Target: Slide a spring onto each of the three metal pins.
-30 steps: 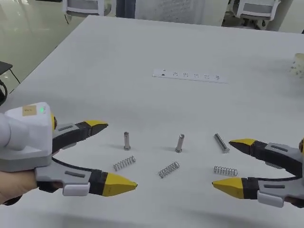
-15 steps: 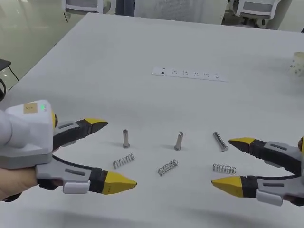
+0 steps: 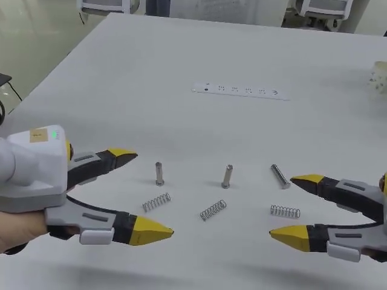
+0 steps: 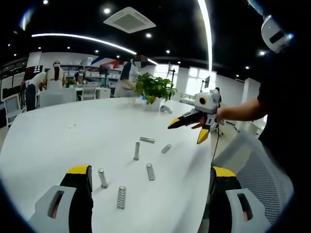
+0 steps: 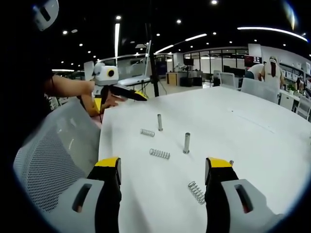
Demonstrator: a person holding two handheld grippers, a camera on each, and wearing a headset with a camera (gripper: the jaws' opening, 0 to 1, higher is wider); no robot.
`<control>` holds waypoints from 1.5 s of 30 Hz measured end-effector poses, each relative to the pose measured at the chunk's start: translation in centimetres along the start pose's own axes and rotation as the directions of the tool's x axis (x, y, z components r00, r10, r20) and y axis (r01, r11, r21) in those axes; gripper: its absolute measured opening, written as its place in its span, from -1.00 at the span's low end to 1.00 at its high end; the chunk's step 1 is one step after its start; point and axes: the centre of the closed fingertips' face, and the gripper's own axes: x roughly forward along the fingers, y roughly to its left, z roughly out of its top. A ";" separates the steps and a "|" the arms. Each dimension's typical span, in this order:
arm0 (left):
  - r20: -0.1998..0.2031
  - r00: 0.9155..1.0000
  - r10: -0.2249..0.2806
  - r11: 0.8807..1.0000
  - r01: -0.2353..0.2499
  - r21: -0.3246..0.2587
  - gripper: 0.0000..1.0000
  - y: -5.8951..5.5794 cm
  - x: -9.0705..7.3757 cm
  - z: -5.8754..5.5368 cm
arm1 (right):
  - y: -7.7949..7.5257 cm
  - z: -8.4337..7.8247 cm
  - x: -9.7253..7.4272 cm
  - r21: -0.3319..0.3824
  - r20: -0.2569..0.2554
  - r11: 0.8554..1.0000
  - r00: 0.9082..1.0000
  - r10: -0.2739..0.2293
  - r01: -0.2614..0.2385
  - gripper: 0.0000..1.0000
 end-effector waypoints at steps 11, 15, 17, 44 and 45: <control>-0.014 1.000 -0.002 1.000 0.001 -0.010 0.96 0.1 0.0 -0.5 | -0.5 -0.7 -0.1 -0.019 -0.033 1.000 0.999 -0.001 0.000 0.44; -0.016 1.000 0.003 1.000 -0.003 -0.013 0.96 0.3 -0.1 -0.6 | -1.0 -0.9 -0.3 -0.013 -0.041 1.000 0.999 -0.010 0.010 0.43; -0.016 1.000 0.003 1.000 -0.003 -0.014 0.96 0.3 -0.1 -0.6 | -1.0 -0.9 -0.3 -0.012 -0.043 1.000 0.999 -0.010 0.010 0.43; -0.012 1.000 0.005 1.000 -0.005 -0.026 0.96 0.1 -0.5 -0.6 | -4.7 -0.5 -0.1 -0.047 -0.106 0.998 0.993 -0.052 0.047 0.23; -0.011 1.000 0.005 1.000 -0.005 -0.025 0.96 0.1 -0.5 -0.6 | -4.9 -0.6 0.0 -0.045 -0.112 0.998 0.992 -0.056 0.052 0.22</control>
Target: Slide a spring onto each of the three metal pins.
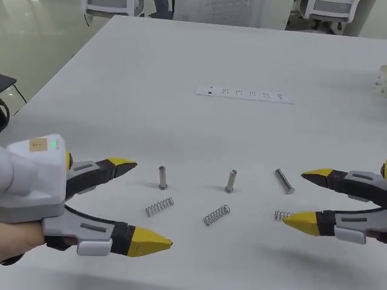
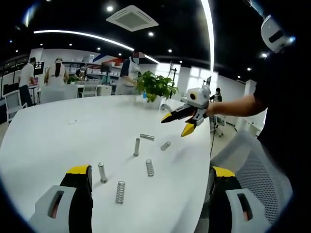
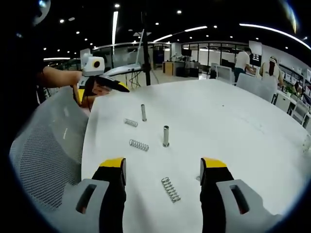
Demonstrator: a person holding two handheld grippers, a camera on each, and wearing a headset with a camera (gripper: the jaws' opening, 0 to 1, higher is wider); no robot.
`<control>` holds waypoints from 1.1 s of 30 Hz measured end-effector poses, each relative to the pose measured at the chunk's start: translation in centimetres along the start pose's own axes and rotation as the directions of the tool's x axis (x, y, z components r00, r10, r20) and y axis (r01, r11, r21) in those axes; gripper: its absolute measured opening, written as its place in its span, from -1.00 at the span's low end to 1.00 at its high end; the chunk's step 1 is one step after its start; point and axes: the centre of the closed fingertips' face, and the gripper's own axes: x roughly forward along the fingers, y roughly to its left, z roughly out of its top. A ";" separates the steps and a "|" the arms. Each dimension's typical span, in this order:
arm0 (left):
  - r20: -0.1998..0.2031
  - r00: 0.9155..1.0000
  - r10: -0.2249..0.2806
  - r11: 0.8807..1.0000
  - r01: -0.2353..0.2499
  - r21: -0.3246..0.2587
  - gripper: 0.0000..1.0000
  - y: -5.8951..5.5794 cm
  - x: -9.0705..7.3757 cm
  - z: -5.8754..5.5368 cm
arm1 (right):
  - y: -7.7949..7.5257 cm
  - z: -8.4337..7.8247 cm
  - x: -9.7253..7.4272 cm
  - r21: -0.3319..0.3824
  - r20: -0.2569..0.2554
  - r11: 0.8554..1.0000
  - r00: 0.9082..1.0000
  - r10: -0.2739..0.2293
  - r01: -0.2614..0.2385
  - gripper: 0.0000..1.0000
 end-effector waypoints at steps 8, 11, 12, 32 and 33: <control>-0.004 1.000 0.000 1.000 0.000 -0.002 0.96 0.1 -0.2 -0.1 | -1.8 0.2 0.8 0.004 -0.023 1.000 0.999 -0.028 0.029 0.12; -0.001 1.000 0.003 1.000 -0.003 -0.004 0.96 0.2 -0.2 -0.1 | -2.5 -0.1 1.1 0.025 -0.045 0.999 0.998 -0.037 0.038 0.02; -0.001 1.000 0.004 1.000 -0.004 -0.004 0.96 0.2 -0.3 -0.1 | -2.7 0.0 1.1 0.029 -0.047 0.999 0.998 -0.039 0.040 0.00; 0.013 1.000 0.010 1.000 -0.009 -0.018 0.96 0.2 -0.6 -0.1 | -6.9 -1.8 3.6 0.167 -0.200 0.974 0.973 -0.117 0.151 -0.30; 0.011 1.000 0.010 1.000 -0.010 -0.018 0.96 0.2 -0.6 -0.2 | -7.1 -1.9 3.7 0.174 -0.212 0.972 0.970 -0.121 0.159 -0.32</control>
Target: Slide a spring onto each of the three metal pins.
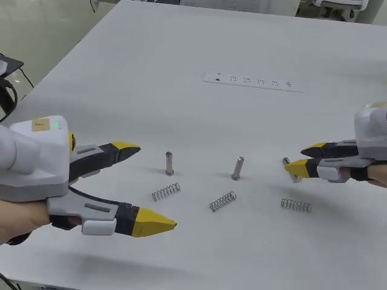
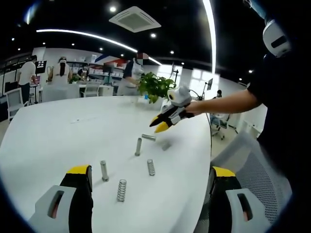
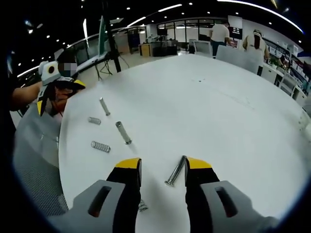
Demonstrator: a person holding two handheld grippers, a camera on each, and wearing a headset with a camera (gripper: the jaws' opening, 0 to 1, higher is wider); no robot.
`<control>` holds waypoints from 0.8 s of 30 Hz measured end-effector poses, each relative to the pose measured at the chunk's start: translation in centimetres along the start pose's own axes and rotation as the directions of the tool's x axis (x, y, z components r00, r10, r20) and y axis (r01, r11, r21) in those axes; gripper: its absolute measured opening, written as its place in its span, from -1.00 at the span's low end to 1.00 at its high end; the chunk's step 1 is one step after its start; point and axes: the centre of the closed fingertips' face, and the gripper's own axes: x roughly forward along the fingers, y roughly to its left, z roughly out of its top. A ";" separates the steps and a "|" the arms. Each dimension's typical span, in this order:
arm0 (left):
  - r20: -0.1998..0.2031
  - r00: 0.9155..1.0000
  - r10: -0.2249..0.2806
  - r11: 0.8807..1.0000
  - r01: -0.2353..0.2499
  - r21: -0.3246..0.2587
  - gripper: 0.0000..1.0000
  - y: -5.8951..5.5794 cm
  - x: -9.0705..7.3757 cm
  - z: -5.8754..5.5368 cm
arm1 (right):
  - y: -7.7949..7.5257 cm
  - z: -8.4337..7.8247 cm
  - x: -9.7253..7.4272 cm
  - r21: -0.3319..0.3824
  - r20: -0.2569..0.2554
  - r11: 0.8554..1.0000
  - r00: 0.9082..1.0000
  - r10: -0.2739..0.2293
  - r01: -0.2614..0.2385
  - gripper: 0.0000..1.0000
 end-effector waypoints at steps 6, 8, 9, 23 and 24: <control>-0.001 1.000 0.000 1.000 0.000 -0.005 0.96 0.0 -0.1 -0.2 | -1.1 -0.4 0.9 0.085 -0.033 0.996 0.999 -0.022 0.025 -0.41; -0.003 1.000 -0.002 1.000 0.002 -0.006 0.96 0.0 -0.1 -0.3 | -1.4 -0.5 1.1 0.114 -0.040 0.993 0.999 -0.030 0.034 -0.45; -0.001 1.000 -0.001 1.000 0.001 -0.006 0.96 0.0 -0.1 -0.2 | -1.5 -0.6 1.2 0.128 -0.043 0.991 0.999 -0.032 0.037 -0.47; -0.013 1.000 -0.004 1.000 0.004 -0.005 0.96 0.1 0.1 -0.5 | -2.6 -1.3 2.9 0.152 -0.127 0.984 0.990 -0.068 0.087 -0.61; -0.013 1.000 -0.005 1.000 0.005 -0.005 0.96 0.1 0.2 -0.5 | -2.7 -1.3 3.1 0.168 -0.131 0.982 0.989 -0.070 0.091 -0.61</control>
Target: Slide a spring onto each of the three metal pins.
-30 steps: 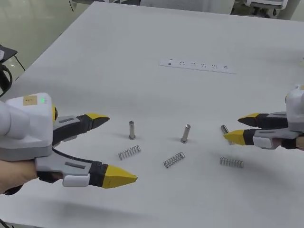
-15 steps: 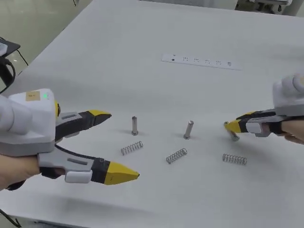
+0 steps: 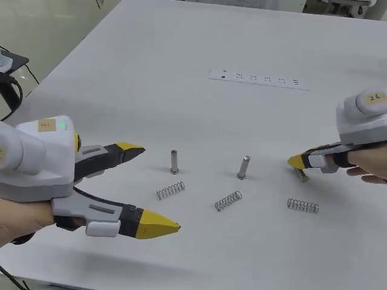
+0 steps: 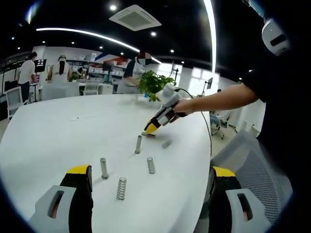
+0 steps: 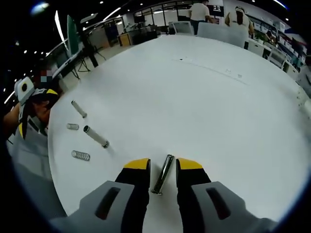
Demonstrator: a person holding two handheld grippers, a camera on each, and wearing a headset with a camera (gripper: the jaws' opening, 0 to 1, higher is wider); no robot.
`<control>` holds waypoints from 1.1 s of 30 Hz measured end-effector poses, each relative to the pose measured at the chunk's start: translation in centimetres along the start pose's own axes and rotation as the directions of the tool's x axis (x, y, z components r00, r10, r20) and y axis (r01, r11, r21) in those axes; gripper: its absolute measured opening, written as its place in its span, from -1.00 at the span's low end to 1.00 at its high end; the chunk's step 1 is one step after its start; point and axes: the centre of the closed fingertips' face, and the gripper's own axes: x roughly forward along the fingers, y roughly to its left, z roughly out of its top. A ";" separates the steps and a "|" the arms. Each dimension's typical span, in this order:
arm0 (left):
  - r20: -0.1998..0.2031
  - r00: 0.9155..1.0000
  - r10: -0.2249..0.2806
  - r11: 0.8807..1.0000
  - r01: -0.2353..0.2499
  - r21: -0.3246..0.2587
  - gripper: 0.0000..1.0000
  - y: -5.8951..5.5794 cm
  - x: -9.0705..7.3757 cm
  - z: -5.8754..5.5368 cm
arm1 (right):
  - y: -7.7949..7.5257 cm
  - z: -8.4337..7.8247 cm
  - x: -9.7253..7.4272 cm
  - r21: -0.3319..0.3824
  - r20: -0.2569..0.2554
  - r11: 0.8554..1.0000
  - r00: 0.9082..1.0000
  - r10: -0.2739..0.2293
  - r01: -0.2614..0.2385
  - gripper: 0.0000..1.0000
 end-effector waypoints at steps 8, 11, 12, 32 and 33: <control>-0.044 0.999 0.011 1.000 -0.011 0.008 0.96 0.9 -0.2 -1.3 | -0.3 -0.5 0.8 0.002 -0.038 1.000 0.999 -0.008 0.008 -0.68; -0.045 0.999 0.016 1.000 -0.016 0.002 0.96 1.1 -0.3 -1.4 | -0.6 -0.9 0.9 0.002 -0.058 1.000 0.998 -0.022 0.022 -0.73; -0.042 0.999 0.016 1.000 -0.016 0.000 0.96 1.1 -0.3 -1.3 | -0.6 -1.1 0.9 -0.004 -0.064 1.000 0.998 -0.026 0.026 -0.73; -0.029 1.000 -0.001 1.000 0.001 -0.008 0.96 0.3 0.0 -0.9 | -0.1 -2.1 -0.5 0.005 -0.059 0.999 0.997 -0.050 0.050 -0.89; -0.028 1.000 -0.001 1.000 0.000 -0.008 0.96 0.3 0.0 -0.9 | 0.1 -2.1 -0.6 0.004 -0.054 0.999 0.997 -0.049 0.049 -0.89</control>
